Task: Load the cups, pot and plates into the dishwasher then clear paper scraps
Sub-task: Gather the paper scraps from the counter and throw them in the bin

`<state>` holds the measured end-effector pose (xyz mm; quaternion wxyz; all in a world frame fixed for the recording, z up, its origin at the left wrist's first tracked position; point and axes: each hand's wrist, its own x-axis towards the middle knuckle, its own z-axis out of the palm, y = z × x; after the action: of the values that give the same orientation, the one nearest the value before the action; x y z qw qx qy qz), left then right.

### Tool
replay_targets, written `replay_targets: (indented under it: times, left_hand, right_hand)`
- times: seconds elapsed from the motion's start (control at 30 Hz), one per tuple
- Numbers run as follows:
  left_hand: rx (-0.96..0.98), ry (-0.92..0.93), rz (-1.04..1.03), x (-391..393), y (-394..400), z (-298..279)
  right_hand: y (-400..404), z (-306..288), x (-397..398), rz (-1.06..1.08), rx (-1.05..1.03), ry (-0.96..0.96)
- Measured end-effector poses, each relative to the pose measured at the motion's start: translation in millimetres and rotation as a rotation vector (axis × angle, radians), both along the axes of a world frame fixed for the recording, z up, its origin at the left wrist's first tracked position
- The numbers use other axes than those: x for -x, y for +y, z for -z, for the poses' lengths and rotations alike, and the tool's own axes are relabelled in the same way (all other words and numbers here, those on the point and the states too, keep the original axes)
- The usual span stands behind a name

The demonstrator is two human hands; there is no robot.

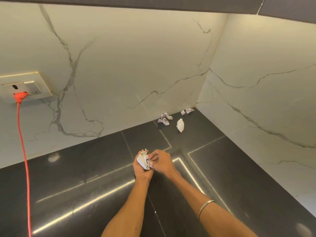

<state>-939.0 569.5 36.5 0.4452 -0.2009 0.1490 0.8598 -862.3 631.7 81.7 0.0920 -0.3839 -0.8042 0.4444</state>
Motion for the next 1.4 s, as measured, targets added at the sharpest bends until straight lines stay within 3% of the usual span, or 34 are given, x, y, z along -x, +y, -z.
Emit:
replay_targets:
  times: [0.13,0.3,0.53,0.67,0.8,1.0,1.07,1.27,1.4]
  left_hand:
    - [0.009,-0.023,0.003,-0.2,-0.4,3.4]
    - [0.071,-0.062,-0.021,4.3,1.6,-2.1]
    - [0.150,0.026,0.056,16.3,12.8,-6.7]
    - [0.191,0.092,0.107,20.1,21.3,-5.1]
    - [0.177,0.173,0.148,19.2,28.0,-3.7]
    - [0.075,0.184,0.243,31.2,28.5,3.3]
    - [0.023,0.193,0.283,34.5,25.6,8.1]
    - [-0.155,0.120,0.288,39.6,4.4,20.5]
    - [-0.184,0.118,0.292,40.6,4.8,20.3]
  right_hand:
    - [-7.0,-2.2,-1.1,0.032,-0.062,0.066]
    - [-9.7,4.8,1.7,0.105,-0.220,-0.037]
    - [12.7,5.5,1.2,-0.034,0.085,0.112]
    - [47.2,-1.0,-0.2,-0.098,0.098,0.021]
    - [93.2,12.1,-2.4,0.115,-0.032,0.012]
    - [153.6,11.8,5.5,0.257,-0.287,-0.068]
    - [174.3,13.4,6.5,0.223,-0.282,-0.086]
    - [214.4,25.4,24.2,0.036,-0.277,-0.440]
    - [227.3,30.7,31.6,0.038,-0.357,-0.451]
